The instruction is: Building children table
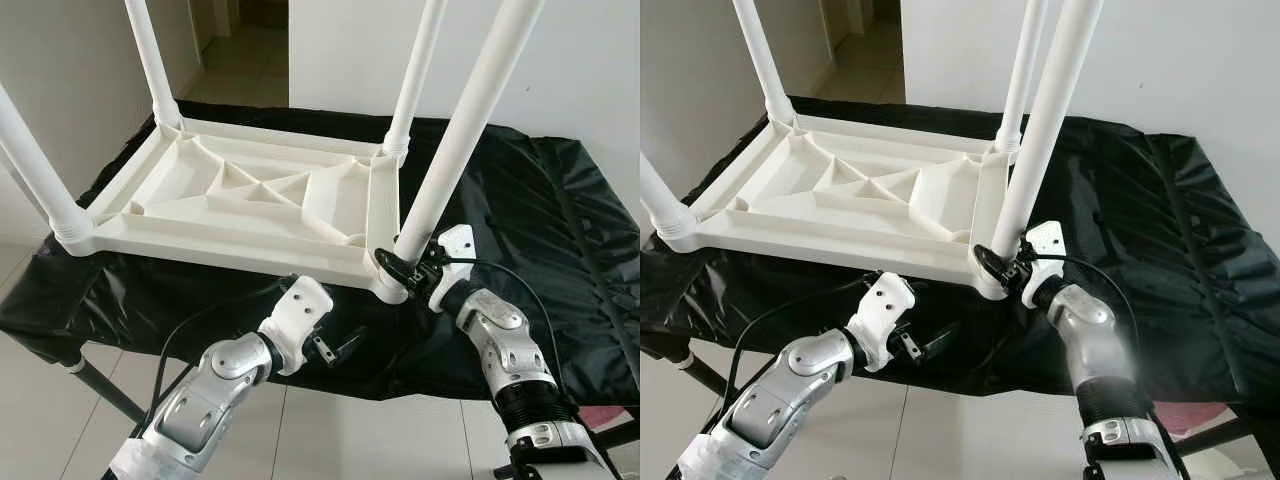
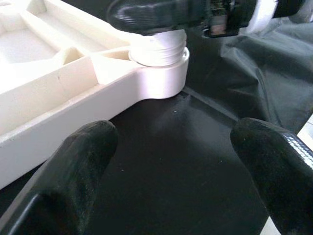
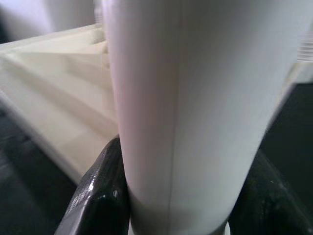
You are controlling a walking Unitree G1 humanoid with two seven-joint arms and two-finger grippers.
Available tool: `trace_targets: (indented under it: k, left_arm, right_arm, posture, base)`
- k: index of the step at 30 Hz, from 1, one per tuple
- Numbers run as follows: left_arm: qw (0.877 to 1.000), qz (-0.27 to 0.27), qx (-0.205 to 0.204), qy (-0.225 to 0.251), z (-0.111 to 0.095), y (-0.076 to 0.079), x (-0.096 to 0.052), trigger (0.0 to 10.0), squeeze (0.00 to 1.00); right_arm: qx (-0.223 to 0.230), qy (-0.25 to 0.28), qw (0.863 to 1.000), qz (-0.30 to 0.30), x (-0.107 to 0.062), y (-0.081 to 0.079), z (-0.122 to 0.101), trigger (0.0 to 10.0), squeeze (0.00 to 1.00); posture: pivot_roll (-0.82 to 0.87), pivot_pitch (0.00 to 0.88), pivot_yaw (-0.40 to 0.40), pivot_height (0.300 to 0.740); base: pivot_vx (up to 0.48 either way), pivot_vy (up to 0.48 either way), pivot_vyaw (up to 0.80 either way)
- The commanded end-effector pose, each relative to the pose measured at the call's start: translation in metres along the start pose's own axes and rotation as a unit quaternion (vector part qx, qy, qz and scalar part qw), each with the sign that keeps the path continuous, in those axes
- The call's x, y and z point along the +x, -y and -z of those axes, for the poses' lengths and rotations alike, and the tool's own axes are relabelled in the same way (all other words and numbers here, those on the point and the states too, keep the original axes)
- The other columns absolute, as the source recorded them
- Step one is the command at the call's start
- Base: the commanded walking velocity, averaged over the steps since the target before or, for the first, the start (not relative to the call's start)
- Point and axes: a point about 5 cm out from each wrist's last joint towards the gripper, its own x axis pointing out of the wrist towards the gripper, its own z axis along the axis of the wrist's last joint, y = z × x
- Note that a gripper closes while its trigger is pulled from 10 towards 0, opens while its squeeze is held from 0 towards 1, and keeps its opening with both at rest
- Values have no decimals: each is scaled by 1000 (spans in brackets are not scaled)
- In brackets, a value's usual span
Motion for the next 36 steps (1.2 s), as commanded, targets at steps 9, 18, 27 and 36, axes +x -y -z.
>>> trace_targets:
  k: [9, 18, 27, 36]
  left_arm:
    - [1000, 25, 6, 0, 1, 7, -2, 10000, 0]
    - [1000, 24, 5, -2, 1, 8, -2, 10000, 0]
    - [1000, 22, 4, -2, 1, 7, -2, 10000, 0]
    - [1000, 19, 4, -1, 0, 6, -2, 10000, 0]
  right_arm:
    - [45, -42, 984, 169, -5, -20, 13, 10000, 0]
    - [71, -45, 948, 306, -9, -37, 11, 10000, 0]
    - [84, -25, 941, 327, -8, -42, 1, 10000, 290]
    - [78, -11, 950, 302, -10, -42, -7, 10000, 1000]
  posture:
    - [-16, 63, -14, 740]
    - [-3, 68, -21, 740]
    - [-9, 74, -17, 740]
    - [-10, 78, -20, 740]
  base:
    - [0, 0, 0]
    - [0, 0, 0]
    - [0, 0, 0]
    - [0, 0, 0]
